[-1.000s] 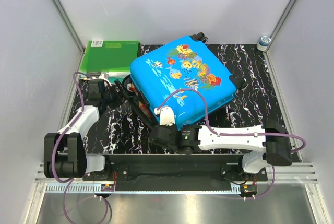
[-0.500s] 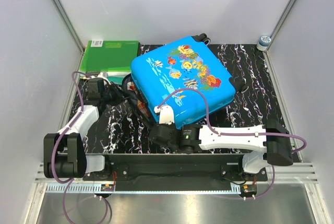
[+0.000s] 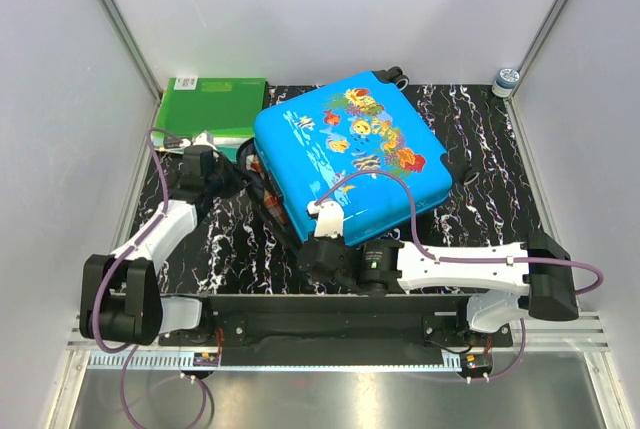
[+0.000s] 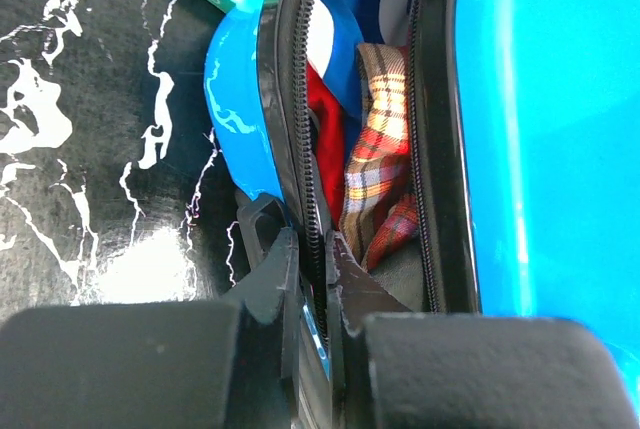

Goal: Pack the luggage
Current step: Zip the luggage at the center of the board.

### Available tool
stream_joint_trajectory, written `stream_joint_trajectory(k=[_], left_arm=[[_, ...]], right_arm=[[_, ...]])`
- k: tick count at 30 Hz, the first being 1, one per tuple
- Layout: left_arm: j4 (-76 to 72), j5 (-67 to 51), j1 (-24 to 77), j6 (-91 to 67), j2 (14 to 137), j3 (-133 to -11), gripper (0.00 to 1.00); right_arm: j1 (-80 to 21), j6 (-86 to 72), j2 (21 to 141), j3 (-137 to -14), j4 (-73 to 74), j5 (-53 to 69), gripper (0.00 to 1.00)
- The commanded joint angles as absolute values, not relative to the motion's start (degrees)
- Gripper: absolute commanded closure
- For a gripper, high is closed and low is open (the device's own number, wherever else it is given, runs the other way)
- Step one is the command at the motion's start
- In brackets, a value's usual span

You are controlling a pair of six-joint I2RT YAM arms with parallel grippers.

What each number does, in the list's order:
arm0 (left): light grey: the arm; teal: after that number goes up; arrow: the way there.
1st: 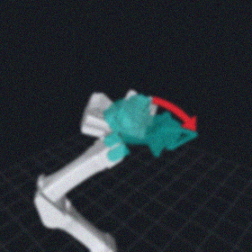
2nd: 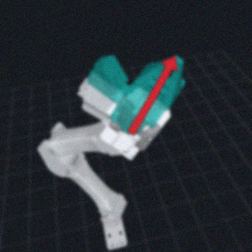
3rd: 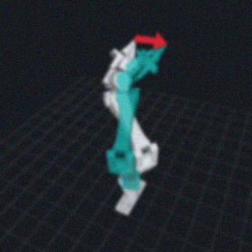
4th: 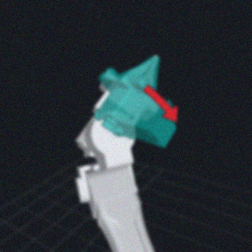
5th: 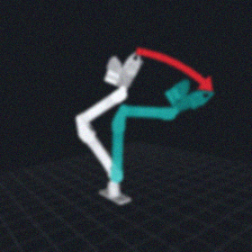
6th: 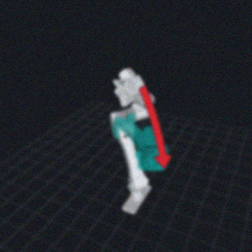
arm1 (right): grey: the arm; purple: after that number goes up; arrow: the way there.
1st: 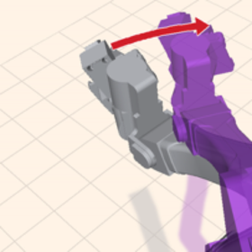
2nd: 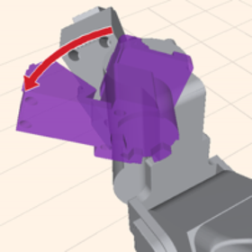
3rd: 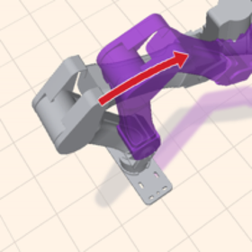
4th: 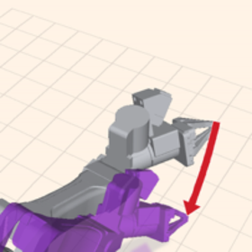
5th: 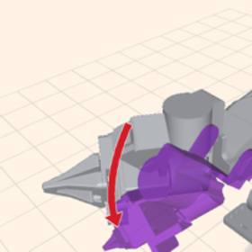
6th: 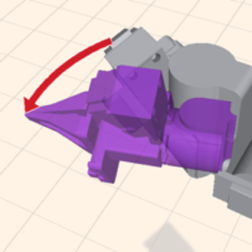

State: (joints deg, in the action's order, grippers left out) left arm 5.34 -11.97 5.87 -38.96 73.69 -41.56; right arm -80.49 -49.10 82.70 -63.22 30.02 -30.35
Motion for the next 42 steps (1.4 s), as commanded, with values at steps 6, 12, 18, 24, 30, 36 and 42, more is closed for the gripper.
stream_joint_trajectory(k=[6, 12, 18, 24, 30, 36, 42], left_arm=[[2.6, -15.4, 14.8, -40.3, 71.4, -40.1, 1.00], [1.6, -13.4, 18.1, -42.3, 69.3, -38.1, 1.00], [0.6, -10.8, 20.7, -44.3, 67.4, -37.1, 1.00], [0.2, -10.2, 22.2, -45.1, 65.5, -35.6, 1.00], [-1.4, -10.2, 23.6, -45.9, 63.6, -33.4, 1.00], [-2.0, -10.0, 24.5, -46.6, 60.9, -31.6, 1.00], [-2.9, -10.7, 25.6, -47.2, 59.5, -30.5, 1.00]], right_arm=[[-80.9, -51.4, 78.4, -63.5, 26.8, -30.2, 1.00], [-81.0, -53.6, 76.8, -60.9, 26.8, -29.9, 1.00], [-82.4, -54.7, 77.4, -60.6, 25.9, -30.1, 1.00], [-83.9, -56.4, 78.8, -60.6, 25.7, -32.1, 1.00], [-84.6, -56.3, 80.6, -61.9, 23.2, -34.4, 1.00], [-85.2, -55.3, 83.0, -64.2, 21.6, -34.8, 1.00], [-85.3, -54.2, 84.2, -65.6, 21.4, -35.9, 1.00]])
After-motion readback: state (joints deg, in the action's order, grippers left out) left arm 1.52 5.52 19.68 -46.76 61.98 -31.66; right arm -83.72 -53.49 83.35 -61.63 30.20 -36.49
